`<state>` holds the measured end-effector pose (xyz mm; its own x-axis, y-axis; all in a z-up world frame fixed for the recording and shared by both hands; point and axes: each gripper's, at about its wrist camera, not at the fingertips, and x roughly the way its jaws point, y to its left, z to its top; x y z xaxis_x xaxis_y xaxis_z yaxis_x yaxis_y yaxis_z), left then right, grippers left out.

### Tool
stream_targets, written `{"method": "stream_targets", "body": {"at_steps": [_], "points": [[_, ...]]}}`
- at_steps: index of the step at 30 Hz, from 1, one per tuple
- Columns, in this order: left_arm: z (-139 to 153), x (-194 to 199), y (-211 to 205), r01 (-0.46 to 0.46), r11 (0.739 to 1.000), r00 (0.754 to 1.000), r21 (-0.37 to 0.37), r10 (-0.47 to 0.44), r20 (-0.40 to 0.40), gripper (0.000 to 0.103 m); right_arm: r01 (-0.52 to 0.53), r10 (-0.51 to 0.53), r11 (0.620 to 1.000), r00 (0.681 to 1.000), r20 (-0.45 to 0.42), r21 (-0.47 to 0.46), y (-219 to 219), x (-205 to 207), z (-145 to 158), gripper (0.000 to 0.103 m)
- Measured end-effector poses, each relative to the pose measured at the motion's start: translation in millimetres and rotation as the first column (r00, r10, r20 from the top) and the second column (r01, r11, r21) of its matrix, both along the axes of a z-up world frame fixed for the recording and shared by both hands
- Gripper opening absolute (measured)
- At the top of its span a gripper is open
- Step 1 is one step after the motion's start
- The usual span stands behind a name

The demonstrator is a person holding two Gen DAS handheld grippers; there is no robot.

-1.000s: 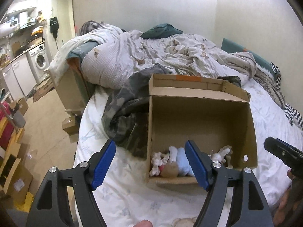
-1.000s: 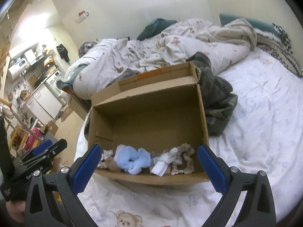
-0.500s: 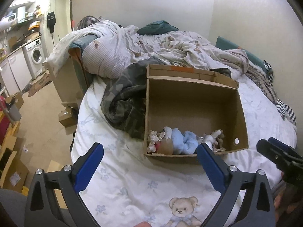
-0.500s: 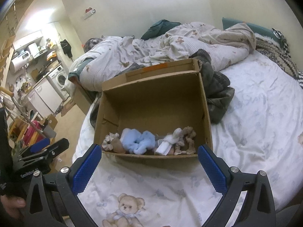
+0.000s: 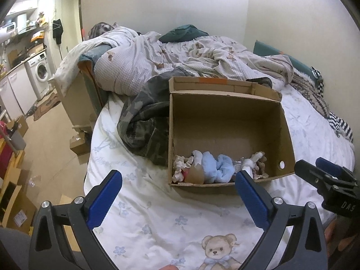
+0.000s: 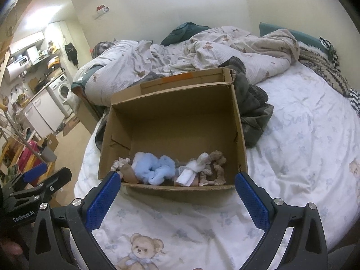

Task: Organize soft objects

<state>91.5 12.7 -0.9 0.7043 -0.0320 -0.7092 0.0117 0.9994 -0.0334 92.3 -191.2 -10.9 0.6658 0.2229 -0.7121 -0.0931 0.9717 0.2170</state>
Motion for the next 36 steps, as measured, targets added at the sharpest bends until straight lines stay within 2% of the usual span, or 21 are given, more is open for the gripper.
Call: {"method": "stream_targets", "body": {"at_steps": [36], "points": [[-1.1,1.3,-5.3,0.008,1.000,1.000,-0.019,-0.008,0.000,0.100,0.006,-0.007,1.000,1.000,-0.009,-0.015,1.6,0.9,-4.0,0.103]]}}
